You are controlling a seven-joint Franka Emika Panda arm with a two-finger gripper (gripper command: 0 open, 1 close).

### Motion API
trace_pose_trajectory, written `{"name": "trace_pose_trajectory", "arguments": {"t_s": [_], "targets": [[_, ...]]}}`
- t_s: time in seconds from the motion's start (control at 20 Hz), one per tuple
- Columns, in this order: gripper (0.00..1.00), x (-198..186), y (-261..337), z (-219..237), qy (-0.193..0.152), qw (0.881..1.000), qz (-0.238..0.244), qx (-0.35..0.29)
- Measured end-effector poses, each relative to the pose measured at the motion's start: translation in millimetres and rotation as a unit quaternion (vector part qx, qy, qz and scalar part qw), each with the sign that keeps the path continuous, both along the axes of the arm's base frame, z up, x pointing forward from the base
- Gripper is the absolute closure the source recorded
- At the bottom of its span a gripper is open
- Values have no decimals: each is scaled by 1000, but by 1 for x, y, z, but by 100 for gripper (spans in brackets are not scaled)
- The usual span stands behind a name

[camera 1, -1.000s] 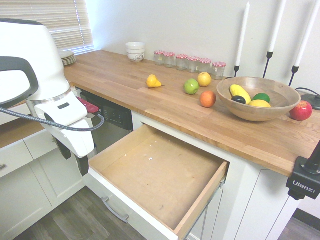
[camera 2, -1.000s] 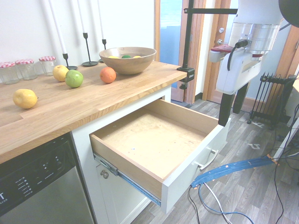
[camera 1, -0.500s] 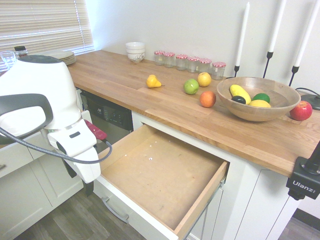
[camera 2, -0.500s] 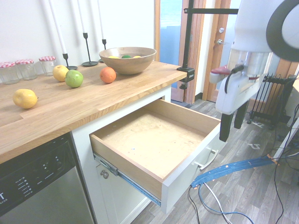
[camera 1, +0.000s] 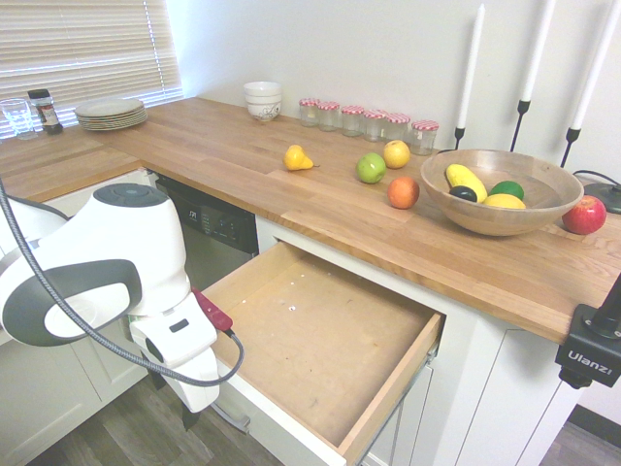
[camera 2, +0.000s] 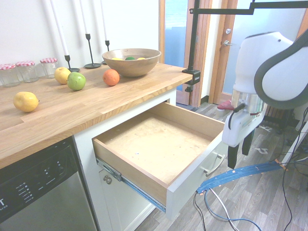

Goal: Close the drawer

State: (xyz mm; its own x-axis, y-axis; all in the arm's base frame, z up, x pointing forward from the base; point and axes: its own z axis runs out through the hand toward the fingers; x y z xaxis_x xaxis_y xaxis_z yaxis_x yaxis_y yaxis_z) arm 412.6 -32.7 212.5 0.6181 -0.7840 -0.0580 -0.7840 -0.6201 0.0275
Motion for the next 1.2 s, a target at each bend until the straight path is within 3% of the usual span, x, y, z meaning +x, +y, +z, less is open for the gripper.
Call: {"name": "trace_pose_trajectory", "arguments": {"t_s": [0.45,0.6,0.85,1.2], "targets": [[0,-3,-14,-57,20,1000,-3,7],[0,-1,-15,-58,9,1000,7,13],[0,5,-18,-63,-42,999,34,4],[0,4,-21,-87,-39,998,39,-2]]}}
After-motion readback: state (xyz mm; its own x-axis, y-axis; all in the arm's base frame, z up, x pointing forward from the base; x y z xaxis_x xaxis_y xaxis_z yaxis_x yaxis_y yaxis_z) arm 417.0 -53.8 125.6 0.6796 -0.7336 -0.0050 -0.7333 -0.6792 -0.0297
